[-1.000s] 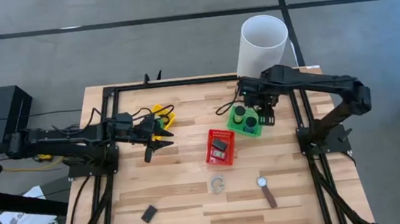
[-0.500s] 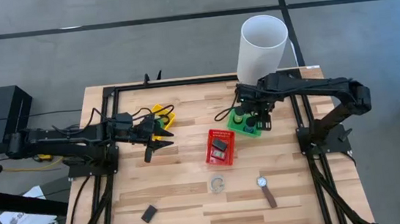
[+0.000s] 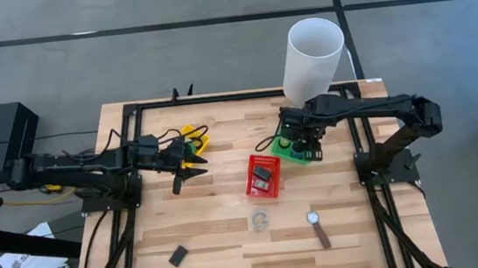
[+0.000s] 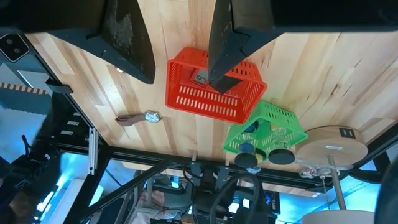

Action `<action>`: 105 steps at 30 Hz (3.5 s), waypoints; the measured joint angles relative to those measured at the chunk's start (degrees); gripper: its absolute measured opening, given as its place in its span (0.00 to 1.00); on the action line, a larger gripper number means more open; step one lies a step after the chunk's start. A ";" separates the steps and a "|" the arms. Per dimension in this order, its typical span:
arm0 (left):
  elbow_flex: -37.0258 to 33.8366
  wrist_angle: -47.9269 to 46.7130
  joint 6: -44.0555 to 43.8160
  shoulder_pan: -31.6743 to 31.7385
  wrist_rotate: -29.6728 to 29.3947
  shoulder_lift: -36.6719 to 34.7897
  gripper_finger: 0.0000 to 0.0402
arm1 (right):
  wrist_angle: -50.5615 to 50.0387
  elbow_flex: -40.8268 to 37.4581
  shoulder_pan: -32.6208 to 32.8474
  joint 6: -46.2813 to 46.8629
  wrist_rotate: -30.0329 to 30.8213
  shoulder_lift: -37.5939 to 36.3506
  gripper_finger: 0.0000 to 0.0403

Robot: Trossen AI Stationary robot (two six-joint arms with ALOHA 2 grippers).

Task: Pick & Place Office items
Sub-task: Put the black hourglass into the green bin

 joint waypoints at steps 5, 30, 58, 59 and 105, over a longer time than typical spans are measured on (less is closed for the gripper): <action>0.00 0.00 0.00 0.01 -0.01 0.00 0.36 | 0.58 0.00 -0.08 0.12 -1.35 0.00 0.48; -0.02 0.00 0.00 0.00 -0.01 0.00 0.36 | -0.19 -1.48 -4.47 -0.12 -3.01 -0.15 0.48; -0.02 -0.01 0.00 -0.01 0.00 0.00 0.36 | 4.09 -7.39 -4.88 0.94 -4.46 -0.13 0.48; -0.02 0.00 0.02 0.01 0.01 0.00 0.36 | 4.11 -7.39 -4.88 0.95 -4.43 -0.13 0.48; -0.02 -0.02 -1.53 0.01 0.00 0.00 0.36 | 9.66 -11.54 -5.35 1.24 -4.50 -0.09 0.48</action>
